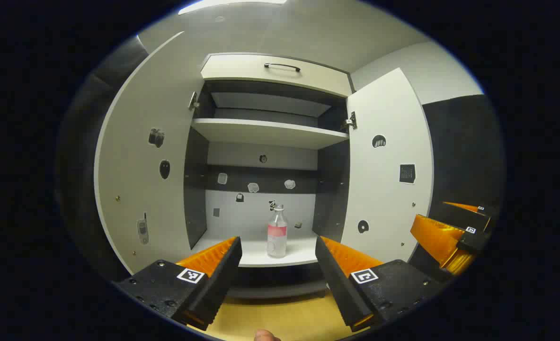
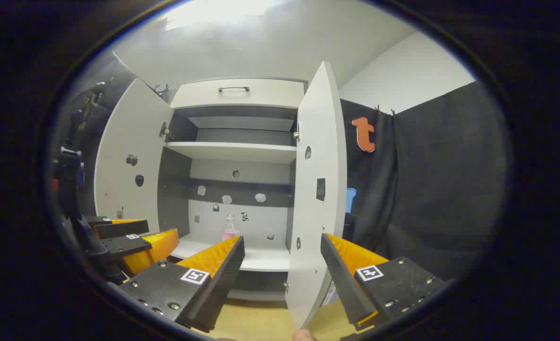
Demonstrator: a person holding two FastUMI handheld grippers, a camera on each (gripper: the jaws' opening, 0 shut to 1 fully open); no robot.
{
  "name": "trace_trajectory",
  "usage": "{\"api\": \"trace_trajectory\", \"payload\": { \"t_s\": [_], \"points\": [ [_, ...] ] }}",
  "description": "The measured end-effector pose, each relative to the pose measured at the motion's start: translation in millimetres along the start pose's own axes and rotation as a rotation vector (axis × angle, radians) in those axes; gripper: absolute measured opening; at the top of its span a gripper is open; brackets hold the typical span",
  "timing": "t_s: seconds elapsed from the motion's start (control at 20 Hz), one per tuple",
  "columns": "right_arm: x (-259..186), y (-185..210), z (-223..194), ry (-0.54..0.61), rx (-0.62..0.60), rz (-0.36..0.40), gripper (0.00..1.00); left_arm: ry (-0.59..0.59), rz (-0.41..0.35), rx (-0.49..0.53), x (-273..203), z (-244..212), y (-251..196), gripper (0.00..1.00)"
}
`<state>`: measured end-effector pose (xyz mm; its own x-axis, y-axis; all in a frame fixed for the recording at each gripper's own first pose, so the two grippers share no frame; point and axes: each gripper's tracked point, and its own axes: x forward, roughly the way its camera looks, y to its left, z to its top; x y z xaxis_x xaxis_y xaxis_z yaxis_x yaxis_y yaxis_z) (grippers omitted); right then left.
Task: Grasp the bottle in the cabinet with the left hand and place it on the coaster, then close the right door with the right hand and the left door with the left hand.
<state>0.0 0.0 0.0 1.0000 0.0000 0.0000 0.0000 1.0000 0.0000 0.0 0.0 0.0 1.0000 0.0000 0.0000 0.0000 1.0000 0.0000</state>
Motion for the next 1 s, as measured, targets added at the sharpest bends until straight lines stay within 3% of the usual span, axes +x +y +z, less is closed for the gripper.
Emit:
{"api": "trace_trajectory", "payload": {
  "t_s": [0.05,0.1,0.2,0.65,0.7,1.0],
  "points": [
    [0.1,-2.6,1.9,-0.005,0.002,-0.008,0.98,0.003,-0.009,0.000,1.4,0.0,-3.2,1.00],
    [-2.0,-6.3,1.8,-0.009,0.005,-0.012,0.94,0.005,-0.015,-0.005,4.0,-0.3,-5.6,0.96],
    [-2.8,-10.1,4.2,-0.015,0.008,-0.022,0.98,0.003,-0.022,-0.022,7.8,0.6,-9.5,0.96],
    [6.3,-12.4,0.1,-0.014,0.025,-0.029,0.94,0.014,-0.017,0.009,16.0,-2.8,-9.1,0.96],
    [5.7,-13.1,-0.3,-0.013,0.026,-0.027,0.98,0.016,-0.015,0.009,18.7,-4.9,-8.9,0.96],
    [2.5,-16.0,0.5,-0.016,0.028,-0.031,0.98,0.057,-0.012,0.017,63.2,-36.7,-3.8,0.96]
  ]
}}
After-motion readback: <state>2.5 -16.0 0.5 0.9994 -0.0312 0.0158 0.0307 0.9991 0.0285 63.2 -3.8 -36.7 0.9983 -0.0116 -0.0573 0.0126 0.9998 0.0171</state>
